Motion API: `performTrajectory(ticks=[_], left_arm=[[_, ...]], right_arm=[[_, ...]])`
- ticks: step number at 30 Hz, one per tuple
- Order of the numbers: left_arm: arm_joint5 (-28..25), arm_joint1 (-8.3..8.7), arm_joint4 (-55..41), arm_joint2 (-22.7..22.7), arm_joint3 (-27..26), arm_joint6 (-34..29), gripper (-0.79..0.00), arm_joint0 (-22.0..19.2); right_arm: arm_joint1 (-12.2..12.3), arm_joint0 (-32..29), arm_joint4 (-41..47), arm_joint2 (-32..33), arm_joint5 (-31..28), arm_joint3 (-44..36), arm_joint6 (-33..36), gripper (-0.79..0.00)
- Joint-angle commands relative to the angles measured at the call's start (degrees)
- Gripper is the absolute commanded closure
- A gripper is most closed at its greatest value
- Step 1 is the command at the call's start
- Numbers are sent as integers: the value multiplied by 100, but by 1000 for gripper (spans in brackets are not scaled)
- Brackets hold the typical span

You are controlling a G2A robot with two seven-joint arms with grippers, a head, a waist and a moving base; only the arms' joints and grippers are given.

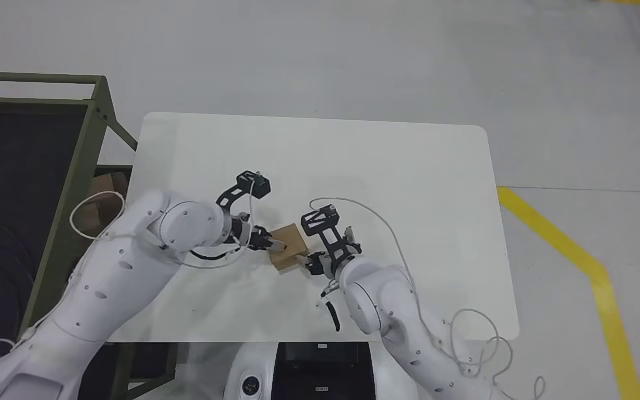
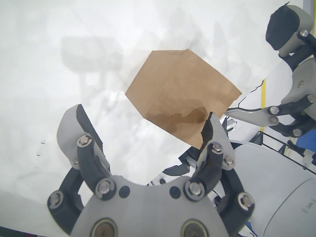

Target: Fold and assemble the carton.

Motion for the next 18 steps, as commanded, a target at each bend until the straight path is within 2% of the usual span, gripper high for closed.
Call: performTrajectory(ticks=[1, 7, 13, 18], left_arm=[[-111, -14, -5, 20, 51, 110, -785, -36], [-608, -74, -121, 113, 335, 519, -785, -174], [-1367, -152, -593, 286, 814, 505, -785, -441], [-1640, -180, -714, 300, 1044, 711, -785, -494]], right_arm=[[-8, -4, 15, 13, 1, 2, -12, -785], [-17, -39, 36, 81, -23, -17, -4, -785], [-19, -92, 42, 163, -51, -58, 3, -785], [-22, -134, 38, 205, -73, -83, -2, -785]])
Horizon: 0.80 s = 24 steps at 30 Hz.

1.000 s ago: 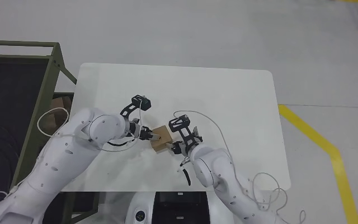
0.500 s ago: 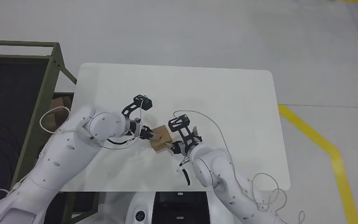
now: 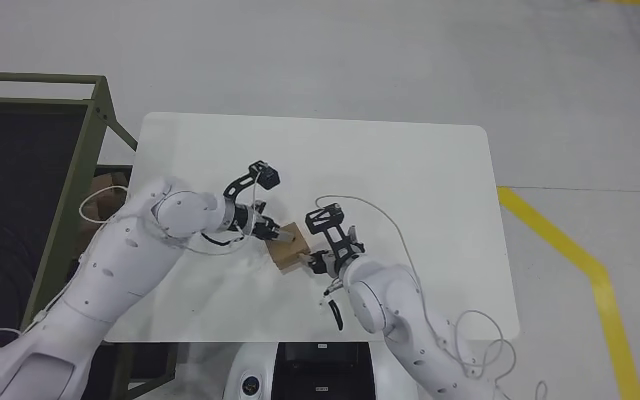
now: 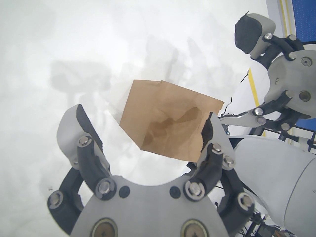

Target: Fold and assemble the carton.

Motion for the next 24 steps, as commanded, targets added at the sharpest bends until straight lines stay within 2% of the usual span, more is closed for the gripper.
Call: performTrajectory(ticks=[1, 12, 24], left_arm=[[-193, -2, -216, -20, 88, -25, -785, 3], [-1394, -10, -1684, 12, 739, -1036, -785, -262], [-1425, 130, -2142, 525, 817, -1024, -785, -562]], right_arm=[[-2, -10, -15, 8, -9, -4, 4, -785], [-24, -38, -44, 44, -16, -13, 19, -785], [-59, -37, -95, 79, 81, 16, 36, -785]])
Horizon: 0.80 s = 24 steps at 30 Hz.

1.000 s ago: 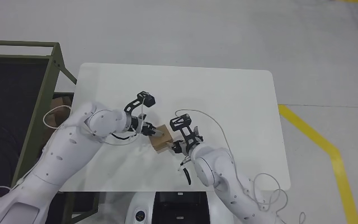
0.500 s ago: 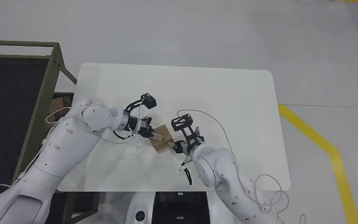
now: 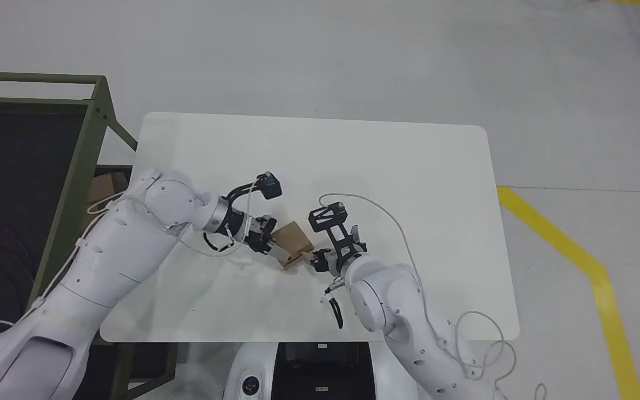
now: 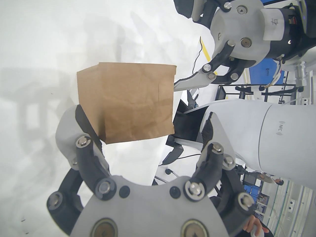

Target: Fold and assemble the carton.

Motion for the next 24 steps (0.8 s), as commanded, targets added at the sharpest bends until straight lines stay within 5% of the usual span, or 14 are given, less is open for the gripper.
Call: performTrajectory(ticks=[1, 16, 24], left_arm=[[-8, 44, -47, 95, -6, 8, -785, -52], [-166, 367, -432, 545, 48, 167, -785, -300], [60, 372, -504, 498, 297, 235, -785, -379]], right_arm=[[-7, 4, -9, 0, 11, 7, 6, -785], [-55, 6, -6, 32, 68, 45, -27, -785], [-73, -9, 7, 58, 57, 45, -43, -785]])
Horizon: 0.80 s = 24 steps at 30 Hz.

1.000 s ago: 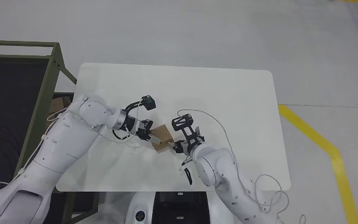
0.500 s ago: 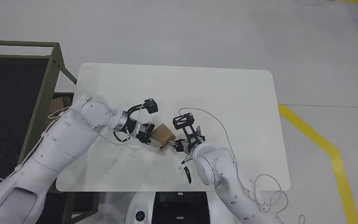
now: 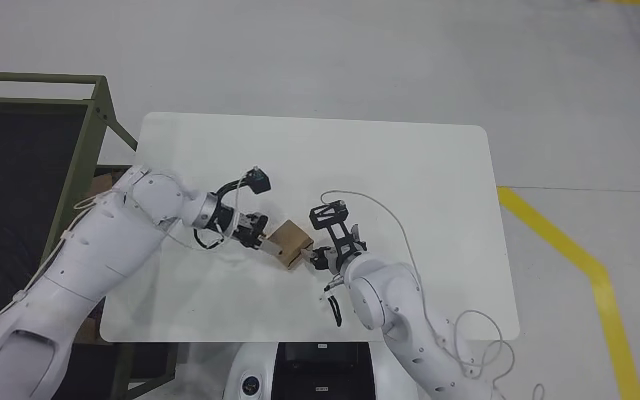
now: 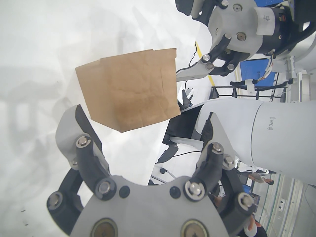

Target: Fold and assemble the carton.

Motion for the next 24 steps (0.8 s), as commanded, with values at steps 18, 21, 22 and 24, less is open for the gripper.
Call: performTrajectory(ticks=[18, 21, 22, 24], left_arm=[[901, -210, 712, 344, 95, 288, -785, -200], [922, -237, 735, 380, 115, 249, -785, -224], [923, -245, 744, 389, 120, 240, -785, -232], [924, -261, 767, 413, 126, 211, -785, -246]], right_arm=[[-52, 29, -43, -4, -2, 57, 73, -785], [-59, 33, -61, -10, -6, 66, 82, -785], [-62, 32, -64, -11, -6, 68, 82, -785], [-67, 34, -80, -16, -11, 75, 88, -785]])
